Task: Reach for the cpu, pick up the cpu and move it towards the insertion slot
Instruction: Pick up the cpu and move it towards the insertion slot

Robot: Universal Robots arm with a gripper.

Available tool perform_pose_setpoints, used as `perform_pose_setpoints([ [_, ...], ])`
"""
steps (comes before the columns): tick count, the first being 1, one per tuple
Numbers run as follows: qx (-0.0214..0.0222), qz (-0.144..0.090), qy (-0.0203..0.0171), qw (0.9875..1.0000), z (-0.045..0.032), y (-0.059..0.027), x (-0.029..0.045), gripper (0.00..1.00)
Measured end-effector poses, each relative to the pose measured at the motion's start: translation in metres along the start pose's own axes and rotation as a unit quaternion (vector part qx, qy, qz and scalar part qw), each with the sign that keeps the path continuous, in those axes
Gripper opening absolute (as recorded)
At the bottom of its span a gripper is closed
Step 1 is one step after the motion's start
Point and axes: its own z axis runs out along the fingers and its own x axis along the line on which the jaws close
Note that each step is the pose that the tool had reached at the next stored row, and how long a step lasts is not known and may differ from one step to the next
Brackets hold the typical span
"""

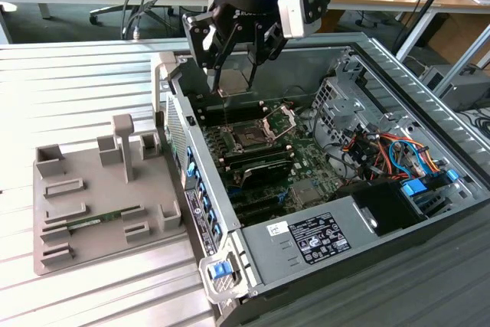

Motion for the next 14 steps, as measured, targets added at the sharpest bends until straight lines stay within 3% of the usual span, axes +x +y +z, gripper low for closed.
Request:
perform_pose_setpoints([
  [14,0.0,0.0,0.0,1.0,0.0,-0.0007,-0.0109,0.55],
])
